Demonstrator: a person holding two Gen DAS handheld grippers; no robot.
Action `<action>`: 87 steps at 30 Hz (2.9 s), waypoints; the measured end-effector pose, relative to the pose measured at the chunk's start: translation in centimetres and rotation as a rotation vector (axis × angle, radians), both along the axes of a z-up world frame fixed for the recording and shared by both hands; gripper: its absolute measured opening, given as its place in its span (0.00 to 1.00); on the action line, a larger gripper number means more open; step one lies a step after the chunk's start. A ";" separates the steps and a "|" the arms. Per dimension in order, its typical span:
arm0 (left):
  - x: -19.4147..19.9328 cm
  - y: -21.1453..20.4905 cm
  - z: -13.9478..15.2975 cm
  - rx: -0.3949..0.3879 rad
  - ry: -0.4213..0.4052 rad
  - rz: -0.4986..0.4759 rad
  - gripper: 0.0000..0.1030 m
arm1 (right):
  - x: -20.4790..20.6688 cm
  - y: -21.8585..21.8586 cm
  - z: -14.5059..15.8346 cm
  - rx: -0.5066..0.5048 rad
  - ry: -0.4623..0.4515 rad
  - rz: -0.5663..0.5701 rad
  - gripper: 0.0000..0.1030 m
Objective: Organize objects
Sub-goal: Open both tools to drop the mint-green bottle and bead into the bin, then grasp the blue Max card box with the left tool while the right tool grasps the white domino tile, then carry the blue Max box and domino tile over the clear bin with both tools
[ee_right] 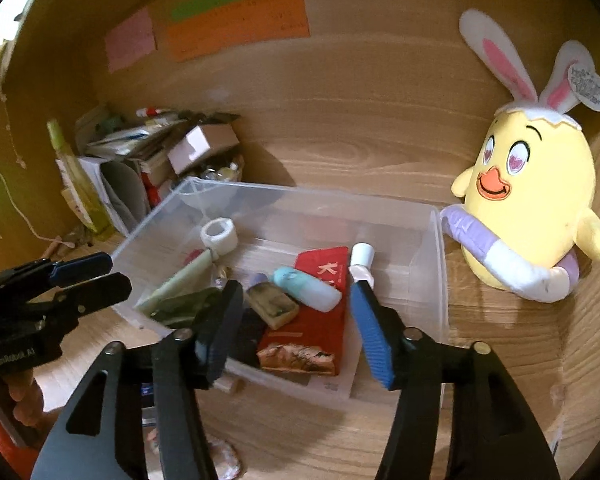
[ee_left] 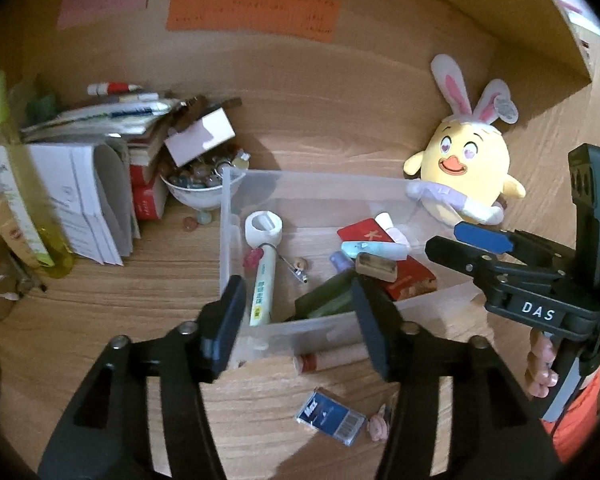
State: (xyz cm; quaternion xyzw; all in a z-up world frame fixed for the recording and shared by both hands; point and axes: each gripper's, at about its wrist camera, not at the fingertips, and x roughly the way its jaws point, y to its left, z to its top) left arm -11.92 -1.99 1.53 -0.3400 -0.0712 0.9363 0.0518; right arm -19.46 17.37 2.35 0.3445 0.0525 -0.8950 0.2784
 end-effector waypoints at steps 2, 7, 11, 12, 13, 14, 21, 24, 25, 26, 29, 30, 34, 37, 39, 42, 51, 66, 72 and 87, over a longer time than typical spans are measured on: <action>0.9 0.0 0.4 -0.007 0.013 -0.001 0.62 | 0.7 0.1 0.4 -0.009 0.009 0.010 0.57; 3.0 -0.6 0.8 -0.017 0.034 0.012 0.74 | 2.8 0.4 0.9 0.005 0.047 0.030 0.58; 4.2 -1.2 0.4 -0.029 0.021 0.023 0.76 | 4.7 0.8 0.8 0.005 0.056 0.057 0.58; 4.4 -1.4 0.1 -0.032 0.014 0.022 0.76 | 5.1 0.9 0.6 0.008 0.057 0.061 0.58; 4.6 -1.5 -0.2 -0.035 0.006 0.021 0.76 | 5.4 1.0 0.5 0.012 0.061 0.060 0.58; 4.7 -1.5 -0.4 -0.040 -0.001 0.021 0.76 | 5.7 1.0 0.3 0.020 0.068 0.057 0.58; 5.3 -1.3 -2.8 -0.075 -0.062 0.011 0.76 | 7.7 0.7 -1.5 0.031 0.041 0.099 0.58; 5.5 -1.1 -3.7 -0.082 -0.085 0.000 0.76 | 8.3 0.4 -2.6 0.048 0.015 0.128 0.58; 5.5 -1.1 -3.9 -0.083 -0.093 -0.003 0.76 | 8.5 0.3 -3.1 0.055 0.003 0.140 0.58; 5.6 -1.1 -4.3 -0.083 -0.103 -0.005 0.76 | 8.7 0.2 -3.5 0.062 -0.007 0.149 0.58; 5.6 -1.0 -5.4 -0.084 -0.141 -0.013 0.76 | 9.3 -0.1 -4.7 0.087 -0.035 0.180 0.58; 5.5 -1.0 -5.7 -0.086 -0.152 -0.014 0.76 | 9.4 -0.2 -5.0 0.093 -0.041 0.187 0.58; 5.6 -0.9 -6.7 -0.097 -0.195 -0.020 0.76 | 9.8 -0.8 -6.1 0.126 -0.059 0.214 0.58; 5.6 -0.6 -6.8 -0.102 -0.204 -0.040 0.77 | 10.0 -1.4 -6.6 0.153 -0.062 0.233 0.58; 5.5 -0.1 -7.1 -0.120 -0.216 -0.051 0.77 | 10.1 -1.9 -6.8 0.173 -0.055 0.244 0.58; 5.1 0.5 -7.5 -0.150 -0.240 -0.073 0.77 | 10.1 -2.6 -6.8 0.205 -0.032 0.256 0.58; 4.2 1.8 -7.9 -0.168 -0.272 -0.120 0.84 | 9.1 -3.2 -7.0 0.204 -0.064 0.290 0.41; 2.4 2.5 -7.9 -0.159 -0.233 -0.114 0.52 | 8.8 -0.3 -5.1 0.108 -0.049 0.238 0.35; 2.8 2.1 -7.7 -0.137 -0.221 -0.118 0.46 | 8.5 1.0 -4.3 0.075 -0.039 0.206 0.35; 5.2 1.5 -3.2 -0.117 -0.070 -0.055 0.46 | 7.9 2.2 -1.7 0.013 0.019 0.143 0.35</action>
